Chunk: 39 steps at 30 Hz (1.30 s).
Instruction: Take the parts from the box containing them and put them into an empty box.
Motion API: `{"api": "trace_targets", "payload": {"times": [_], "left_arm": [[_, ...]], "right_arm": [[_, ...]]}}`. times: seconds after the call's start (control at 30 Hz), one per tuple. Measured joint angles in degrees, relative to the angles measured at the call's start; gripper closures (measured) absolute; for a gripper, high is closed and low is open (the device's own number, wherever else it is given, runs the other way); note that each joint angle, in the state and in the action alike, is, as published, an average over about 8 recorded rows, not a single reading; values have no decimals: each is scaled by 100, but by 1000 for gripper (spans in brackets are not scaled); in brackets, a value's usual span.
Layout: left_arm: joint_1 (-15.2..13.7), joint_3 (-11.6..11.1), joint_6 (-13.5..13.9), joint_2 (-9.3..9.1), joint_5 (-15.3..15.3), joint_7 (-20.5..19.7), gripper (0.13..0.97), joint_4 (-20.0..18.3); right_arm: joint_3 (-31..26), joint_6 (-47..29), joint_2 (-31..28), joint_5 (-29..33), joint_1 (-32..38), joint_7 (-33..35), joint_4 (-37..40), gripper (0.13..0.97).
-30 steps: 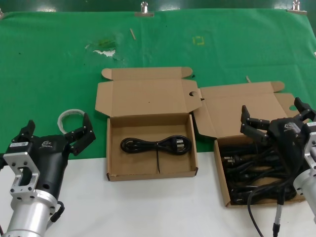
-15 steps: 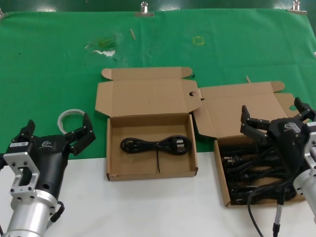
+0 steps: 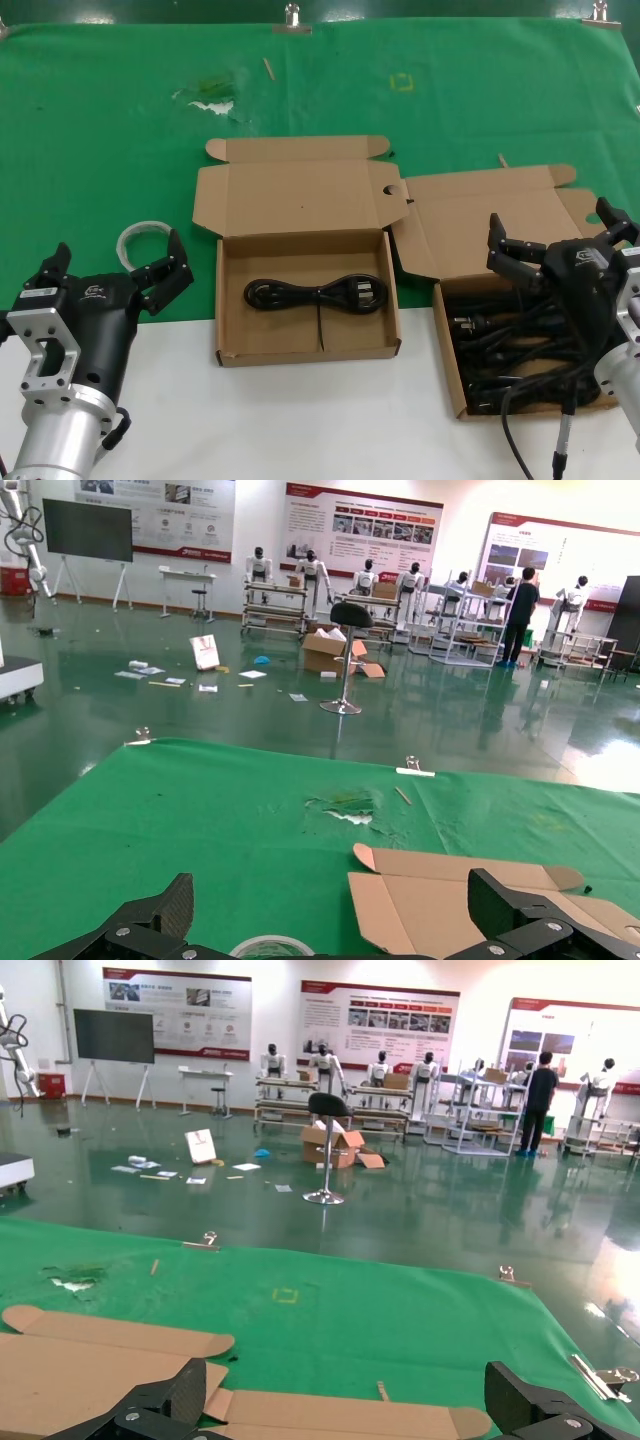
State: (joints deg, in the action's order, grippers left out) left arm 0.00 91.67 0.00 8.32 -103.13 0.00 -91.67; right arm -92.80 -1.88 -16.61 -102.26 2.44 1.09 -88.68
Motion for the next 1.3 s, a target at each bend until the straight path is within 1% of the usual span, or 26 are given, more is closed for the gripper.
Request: {"api": "trace_targets", "payload": {"times": [1.3], "left_arm": [[0,0,0,0,0,0,132,0]], "right_arm": [[0,0,0,0,0,0,0,129]]}}
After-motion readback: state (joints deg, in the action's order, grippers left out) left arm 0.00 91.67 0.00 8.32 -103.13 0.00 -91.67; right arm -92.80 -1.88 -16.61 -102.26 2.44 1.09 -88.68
